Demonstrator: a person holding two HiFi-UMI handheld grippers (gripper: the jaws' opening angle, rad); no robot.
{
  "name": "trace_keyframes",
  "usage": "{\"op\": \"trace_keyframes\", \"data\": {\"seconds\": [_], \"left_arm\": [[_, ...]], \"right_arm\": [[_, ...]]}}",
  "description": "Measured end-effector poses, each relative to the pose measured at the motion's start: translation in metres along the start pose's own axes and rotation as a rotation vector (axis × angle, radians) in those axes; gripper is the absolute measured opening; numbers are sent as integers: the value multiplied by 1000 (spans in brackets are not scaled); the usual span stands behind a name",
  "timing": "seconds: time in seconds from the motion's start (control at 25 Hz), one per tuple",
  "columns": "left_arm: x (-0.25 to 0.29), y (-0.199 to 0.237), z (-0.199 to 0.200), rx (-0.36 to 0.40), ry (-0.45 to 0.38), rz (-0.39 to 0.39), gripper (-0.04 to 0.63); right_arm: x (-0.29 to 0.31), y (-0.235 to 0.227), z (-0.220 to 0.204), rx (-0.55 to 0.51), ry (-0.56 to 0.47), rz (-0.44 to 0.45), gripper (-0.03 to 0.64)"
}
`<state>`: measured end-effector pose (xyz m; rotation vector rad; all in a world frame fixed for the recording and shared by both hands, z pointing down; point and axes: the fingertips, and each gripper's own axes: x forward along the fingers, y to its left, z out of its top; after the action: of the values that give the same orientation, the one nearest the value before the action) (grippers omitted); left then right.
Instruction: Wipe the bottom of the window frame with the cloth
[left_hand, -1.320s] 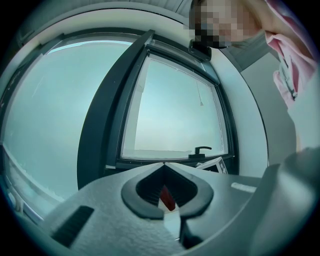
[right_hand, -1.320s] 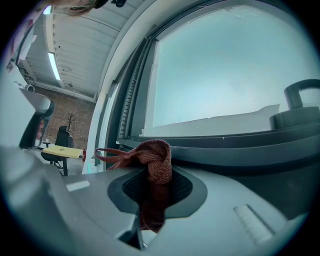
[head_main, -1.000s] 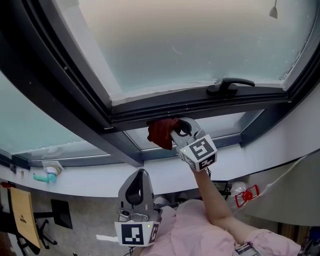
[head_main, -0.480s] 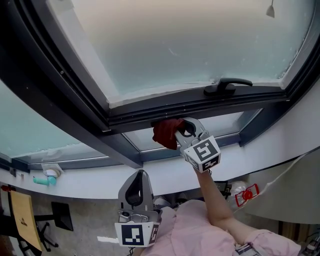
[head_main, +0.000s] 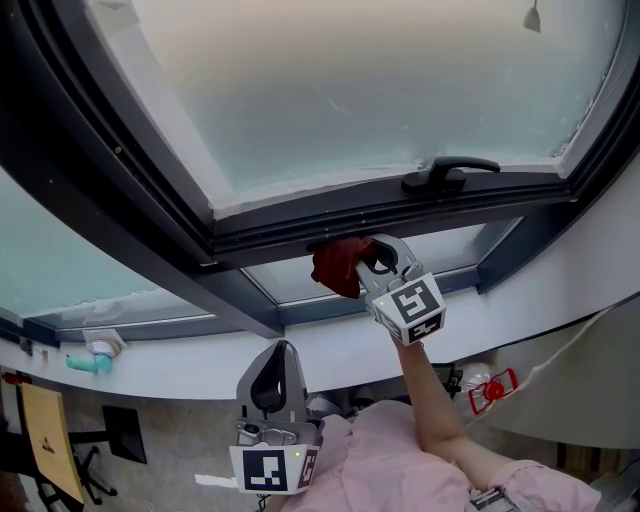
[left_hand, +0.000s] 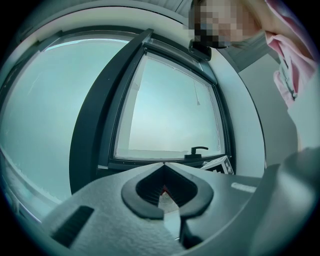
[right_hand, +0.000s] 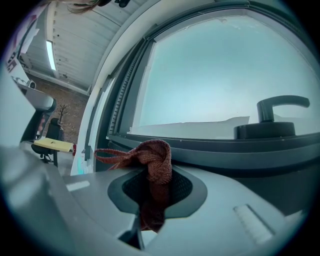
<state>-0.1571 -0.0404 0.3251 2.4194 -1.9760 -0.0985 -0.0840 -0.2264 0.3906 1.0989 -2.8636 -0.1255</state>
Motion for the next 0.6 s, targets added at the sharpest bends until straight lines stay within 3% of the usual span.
{"op": "trace_keyframes", "data": {"seconds": [0.6], "left_arm": [[3,-11,0,7,-4,8,-3]], "right_arm": [[-19,-28,-2,20,-26,-50,63]]}}
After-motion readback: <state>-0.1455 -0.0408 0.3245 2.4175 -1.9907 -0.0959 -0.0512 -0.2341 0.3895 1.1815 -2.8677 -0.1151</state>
